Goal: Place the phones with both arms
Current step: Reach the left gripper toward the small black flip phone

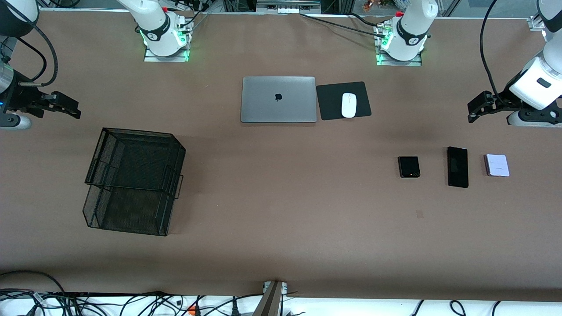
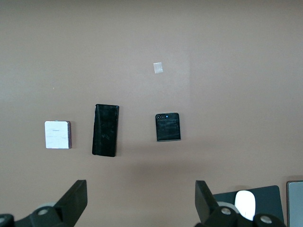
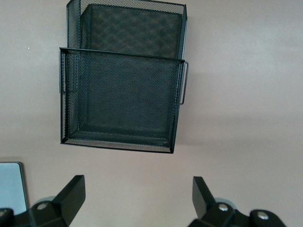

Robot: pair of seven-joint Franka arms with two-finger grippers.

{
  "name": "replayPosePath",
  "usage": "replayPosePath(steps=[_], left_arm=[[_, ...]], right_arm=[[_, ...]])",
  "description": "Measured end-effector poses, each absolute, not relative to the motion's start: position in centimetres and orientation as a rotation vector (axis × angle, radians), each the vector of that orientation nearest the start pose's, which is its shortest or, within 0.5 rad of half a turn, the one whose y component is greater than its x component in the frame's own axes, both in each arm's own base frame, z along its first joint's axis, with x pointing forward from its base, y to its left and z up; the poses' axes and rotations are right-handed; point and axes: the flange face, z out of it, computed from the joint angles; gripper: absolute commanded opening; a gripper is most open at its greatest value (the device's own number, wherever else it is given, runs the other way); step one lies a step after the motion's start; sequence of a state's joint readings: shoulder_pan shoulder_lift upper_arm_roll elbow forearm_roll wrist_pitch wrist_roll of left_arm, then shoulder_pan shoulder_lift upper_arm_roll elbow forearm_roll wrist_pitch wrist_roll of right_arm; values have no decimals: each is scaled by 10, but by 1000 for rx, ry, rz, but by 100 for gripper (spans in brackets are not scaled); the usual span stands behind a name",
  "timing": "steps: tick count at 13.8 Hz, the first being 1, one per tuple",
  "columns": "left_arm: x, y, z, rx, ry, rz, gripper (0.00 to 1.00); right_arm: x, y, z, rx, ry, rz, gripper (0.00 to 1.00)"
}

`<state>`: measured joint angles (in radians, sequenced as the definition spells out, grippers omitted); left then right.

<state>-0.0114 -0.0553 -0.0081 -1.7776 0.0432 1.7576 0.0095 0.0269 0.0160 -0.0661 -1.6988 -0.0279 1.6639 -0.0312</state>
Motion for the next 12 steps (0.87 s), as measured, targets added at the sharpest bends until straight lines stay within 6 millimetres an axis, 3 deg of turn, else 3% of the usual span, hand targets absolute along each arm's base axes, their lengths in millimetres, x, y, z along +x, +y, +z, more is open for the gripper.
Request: replayPosePath(steps=[6, 12], left_arm=[[549, -7, 570, -3098, 56, -39, 100], [550, -6, 539, -3094, 54, 154, 100]], right_arm=[[561, -25, 563, -3168, 7, 82, 100], [561, -24, 563, -3168, 7, 80, 100]])
